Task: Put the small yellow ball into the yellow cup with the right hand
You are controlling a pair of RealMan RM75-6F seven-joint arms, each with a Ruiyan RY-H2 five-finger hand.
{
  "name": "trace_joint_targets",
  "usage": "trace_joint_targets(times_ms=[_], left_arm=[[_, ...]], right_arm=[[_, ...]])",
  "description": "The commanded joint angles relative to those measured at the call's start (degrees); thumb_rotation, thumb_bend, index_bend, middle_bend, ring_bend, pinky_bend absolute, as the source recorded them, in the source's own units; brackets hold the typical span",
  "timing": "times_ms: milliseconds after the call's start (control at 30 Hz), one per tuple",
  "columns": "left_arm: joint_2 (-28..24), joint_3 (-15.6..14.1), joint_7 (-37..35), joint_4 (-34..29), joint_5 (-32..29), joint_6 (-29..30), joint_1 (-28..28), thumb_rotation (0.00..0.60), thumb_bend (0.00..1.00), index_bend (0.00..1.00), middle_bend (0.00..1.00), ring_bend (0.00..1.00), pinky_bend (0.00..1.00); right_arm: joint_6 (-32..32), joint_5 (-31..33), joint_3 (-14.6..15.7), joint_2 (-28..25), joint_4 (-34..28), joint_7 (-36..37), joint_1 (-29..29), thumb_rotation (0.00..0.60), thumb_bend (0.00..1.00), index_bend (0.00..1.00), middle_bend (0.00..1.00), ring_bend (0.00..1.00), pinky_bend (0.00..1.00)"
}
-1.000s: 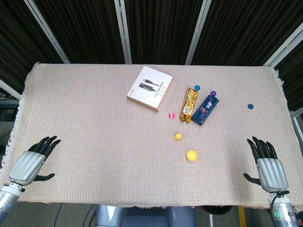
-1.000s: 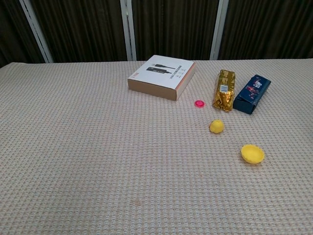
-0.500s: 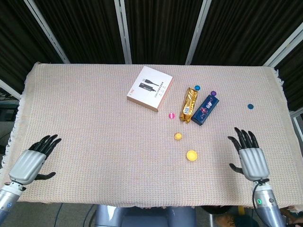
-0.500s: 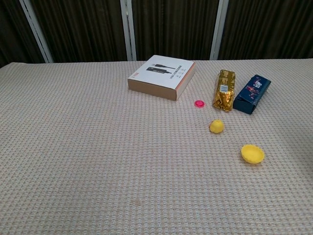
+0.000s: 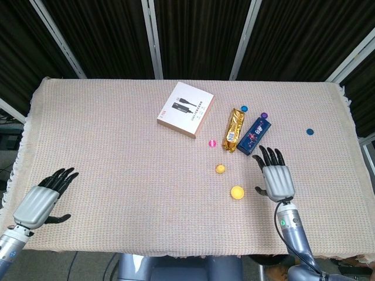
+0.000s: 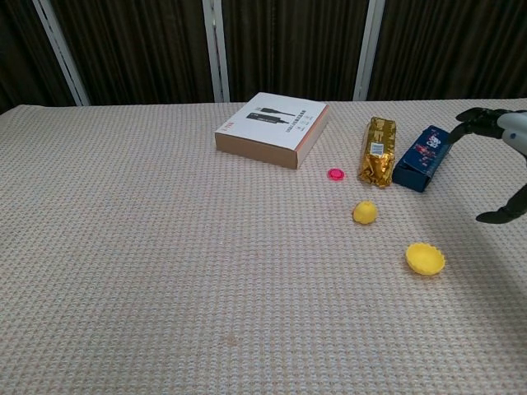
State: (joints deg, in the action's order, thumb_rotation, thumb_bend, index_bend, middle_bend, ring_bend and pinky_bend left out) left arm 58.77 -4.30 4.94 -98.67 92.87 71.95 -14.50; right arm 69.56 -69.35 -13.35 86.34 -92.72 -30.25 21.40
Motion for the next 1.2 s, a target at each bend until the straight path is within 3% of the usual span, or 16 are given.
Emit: trace_joint_targets(times_ms=[33,533,900,1200], left_arm=[[0.01,0.00,-0.24,0.05,0.14,0.08,-0.04,0.600,0.00,0.00,0.00,0.00,0.21],[-0.09,-0.42,-1.75,0.78,1.87,0.82,-0.13,0.600,0.00,0.00,0.00,0.00,0.21],[-0.04,-0.56,-1.76,0.56,2.77,1.06,-0.33,0.600,0.00,0.00,0.00,0.00,0.21],[-0.06,-0.51,-2.21,0.46,2.54,0.61,-0.64,0.600,0.00,0.00,0.00,0.00,0.21]], right_arm=[[-1.24,2.40,-0.96,2.77,2.45,-1.73,1.90,0.600,0.07,0.21,0.01,0.00,0.00],[-3.37,6.44,-3.25,15.32,14.92,-2.63,9.15,0.600,0.13,0.26,0.00,0.00,0.00],[-6.23,7.27,-4.43,19.10,22.07,0.25,12.89,0.600,0.19,0.28,0.00,0.00,0.00],[-6.47,7.77,-3.26,20.78,23.79,0.91,13.26,0.600,0.21,0.29,0.00,0.00,0.00]])
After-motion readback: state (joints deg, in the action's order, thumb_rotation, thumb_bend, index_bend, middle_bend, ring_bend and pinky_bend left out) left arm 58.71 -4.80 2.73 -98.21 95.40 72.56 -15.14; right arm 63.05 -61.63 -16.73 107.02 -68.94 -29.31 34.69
